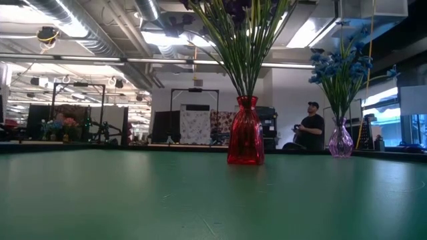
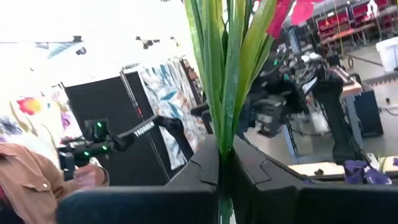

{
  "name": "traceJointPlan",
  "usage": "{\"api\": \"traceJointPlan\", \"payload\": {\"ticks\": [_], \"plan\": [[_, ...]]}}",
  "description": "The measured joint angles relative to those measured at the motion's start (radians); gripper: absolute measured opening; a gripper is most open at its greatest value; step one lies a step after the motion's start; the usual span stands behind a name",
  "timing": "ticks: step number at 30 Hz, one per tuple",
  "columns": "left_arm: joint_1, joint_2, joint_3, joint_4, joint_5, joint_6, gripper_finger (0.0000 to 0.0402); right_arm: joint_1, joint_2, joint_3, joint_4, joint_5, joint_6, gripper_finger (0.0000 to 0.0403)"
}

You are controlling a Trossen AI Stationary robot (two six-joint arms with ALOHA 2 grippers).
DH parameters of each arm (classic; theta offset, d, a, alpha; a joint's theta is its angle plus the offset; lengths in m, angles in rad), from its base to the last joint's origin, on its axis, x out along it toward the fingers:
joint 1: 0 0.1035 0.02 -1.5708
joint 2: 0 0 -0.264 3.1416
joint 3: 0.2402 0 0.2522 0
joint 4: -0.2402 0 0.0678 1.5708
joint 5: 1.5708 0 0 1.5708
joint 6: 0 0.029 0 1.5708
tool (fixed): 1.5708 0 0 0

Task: Sort flowers into vase by color
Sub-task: Put the red flowers into the transparent vase

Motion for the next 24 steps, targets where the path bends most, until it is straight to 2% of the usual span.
{"api": "traceJointPlan", "payload": {"ticks": [3,9,15,19,24], "plan": [[-0.041,0.000,0.000,-0.002,-0.024,0.045,0.0143,0.000,-0.056,0.000,-0.030,-0.001,0.000,0.0013],[-0.081,0.000,0.000,-0.005,-0.193,0.041,0.0143,0.000,-0.128,0.000,-0.086,-0.086,0.000,0.0010],[-0.086,0.000,0.000,-0.004,-0.203,0.041,0.0143,0.000,-0.172,-0.025,-0.098,-0.194,0.000,0.0010],[-0.086,0.000,0.000,-0.003,-0.203,0.018,0.0143,0.000,-0.211,-0.140,-0.025,-0.219,0.007,0.0010],[-0.101,0.001,0.000,-0.025,-0.204,-0.016,0.0143,0.000,-0.239,-0.395,0.252,-0.219,0.122,0.0010]]}}
